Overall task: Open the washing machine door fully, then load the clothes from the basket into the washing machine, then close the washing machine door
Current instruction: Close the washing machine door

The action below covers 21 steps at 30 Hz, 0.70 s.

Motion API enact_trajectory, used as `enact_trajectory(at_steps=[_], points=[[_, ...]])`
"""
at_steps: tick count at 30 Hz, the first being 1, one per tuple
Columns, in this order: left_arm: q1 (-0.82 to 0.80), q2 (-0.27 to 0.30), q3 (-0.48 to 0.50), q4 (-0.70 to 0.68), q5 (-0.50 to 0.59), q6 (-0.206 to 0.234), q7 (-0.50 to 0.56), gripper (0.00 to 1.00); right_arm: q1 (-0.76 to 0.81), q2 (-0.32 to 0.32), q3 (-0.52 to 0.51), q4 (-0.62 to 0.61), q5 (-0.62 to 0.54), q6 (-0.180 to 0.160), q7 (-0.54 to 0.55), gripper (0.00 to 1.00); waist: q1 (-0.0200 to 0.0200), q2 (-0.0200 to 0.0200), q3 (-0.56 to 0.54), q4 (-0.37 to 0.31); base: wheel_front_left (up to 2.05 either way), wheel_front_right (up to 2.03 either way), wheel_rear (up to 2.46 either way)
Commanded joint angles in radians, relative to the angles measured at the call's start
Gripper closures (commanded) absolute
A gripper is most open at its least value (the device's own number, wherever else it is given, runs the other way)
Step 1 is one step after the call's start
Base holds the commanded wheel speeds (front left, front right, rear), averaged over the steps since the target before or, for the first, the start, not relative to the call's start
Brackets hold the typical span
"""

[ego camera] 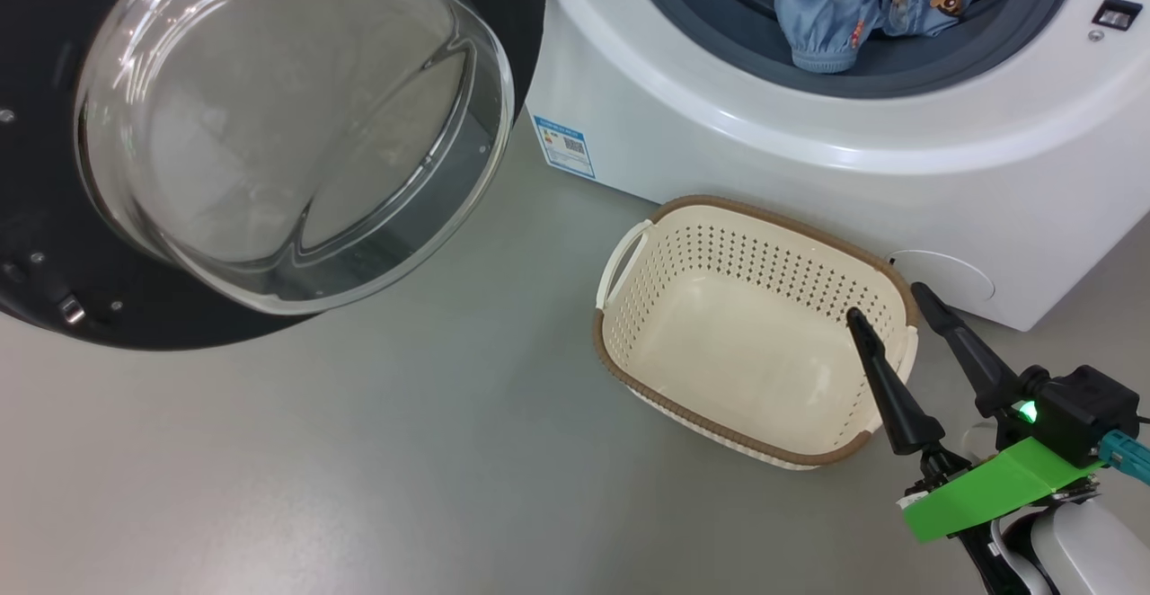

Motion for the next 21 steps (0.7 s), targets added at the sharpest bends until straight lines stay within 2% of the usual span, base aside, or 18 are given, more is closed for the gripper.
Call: enact_trajectory(at_steps=[1, 9, 21], points=[[-0.031, 0.085, 0.017, -0.006, -0.013, -0.005, 0.016, 1.0, 0.014, -0.012, 0.015, -0.029, -0.014, 0.007, -0.008, 0.0, -0.0001, -0.0001, 0.007, 0.002, 0.0, 0.0, 0.0], [-0.087, 0.131, -0.007, 0.092, -0.025, -0.005, 0.074, 1.0, 0.016, -0.017, 0.012, -0.035, -0.014, 0.007, -0.008, 0.0, -0.0001, -0.0001, 0.02, 0.004, 0.0, 0.0, 0.0], [-0.103, 0.139, -0.057, 0.154, -0.066, -0.005, 0.19, 1.0, 0.011, -0.041, 0.002, -0.053, -0.018, 0.007, -0.008, 0.0, -0.0001, -0.0001, 0.066, -0.007, 0.0, 0.0, 0.0]])
